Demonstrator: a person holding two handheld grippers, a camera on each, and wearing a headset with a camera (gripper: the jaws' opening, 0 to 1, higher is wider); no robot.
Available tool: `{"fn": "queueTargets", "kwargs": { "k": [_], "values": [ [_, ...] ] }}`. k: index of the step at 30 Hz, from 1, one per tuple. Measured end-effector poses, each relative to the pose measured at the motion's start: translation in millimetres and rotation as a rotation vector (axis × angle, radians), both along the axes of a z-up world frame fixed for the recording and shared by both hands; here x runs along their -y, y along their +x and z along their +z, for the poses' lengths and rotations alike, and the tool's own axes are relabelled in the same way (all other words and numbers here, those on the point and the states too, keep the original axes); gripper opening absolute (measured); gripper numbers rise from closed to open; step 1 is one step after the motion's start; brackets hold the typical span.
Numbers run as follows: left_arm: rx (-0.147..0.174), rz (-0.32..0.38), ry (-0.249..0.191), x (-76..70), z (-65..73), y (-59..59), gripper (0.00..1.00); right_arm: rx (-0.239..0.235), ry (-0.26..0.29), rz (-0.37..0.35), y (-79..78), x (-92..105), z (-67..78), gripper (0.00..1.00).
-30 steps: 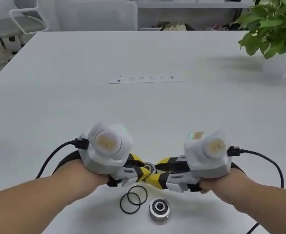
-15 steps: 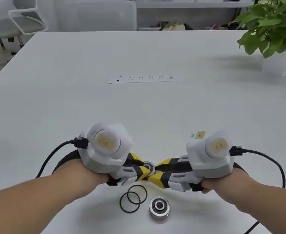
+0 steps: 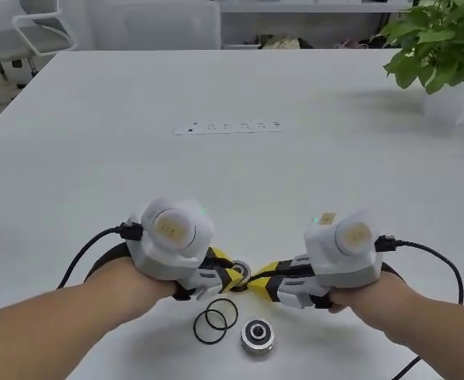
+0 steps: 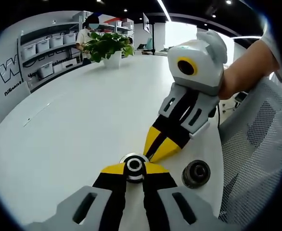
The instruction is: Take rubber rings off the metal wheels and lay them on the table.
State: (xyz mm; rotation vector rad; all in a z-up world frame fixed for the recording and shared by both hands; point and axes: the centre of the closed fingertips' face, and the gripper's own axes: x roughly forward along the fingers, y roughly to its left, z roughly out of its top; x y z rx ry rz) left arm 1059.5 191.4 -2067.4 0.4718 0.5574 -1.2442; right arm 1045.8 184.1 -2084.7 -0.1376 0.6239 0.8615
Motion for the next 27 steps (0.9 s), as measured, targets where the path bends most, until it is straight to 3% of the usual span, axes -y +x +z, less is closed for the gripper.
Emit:
{"fn": "queueTargets", "kwargs": {
  "k": [9,17,22,27],
  "values": [
    [0.002,-0.002,0.005,0.0,-0.1,0.0,0.08,-0.04,0.028,-0.048,2.7,4.7,0.6,0.0],
    [0.004,0.0,0.007,0.3,-0.2,0.3,0.08,-0.088,0.097,-0.117,5.9,9.4,3.6,0.0],
    [0.005,0.004,0.011,0.6,-0.2,0.4,0.08,-0.108,0.173,-0.172,9.9,9.7,10.6,0.0],
    [0.008,0.01,0.013,0.9,-0.3,0.6,0.08,-0.121,0.194,-0.191,10.1,8.9,11.4,0.0]
  ]
}}
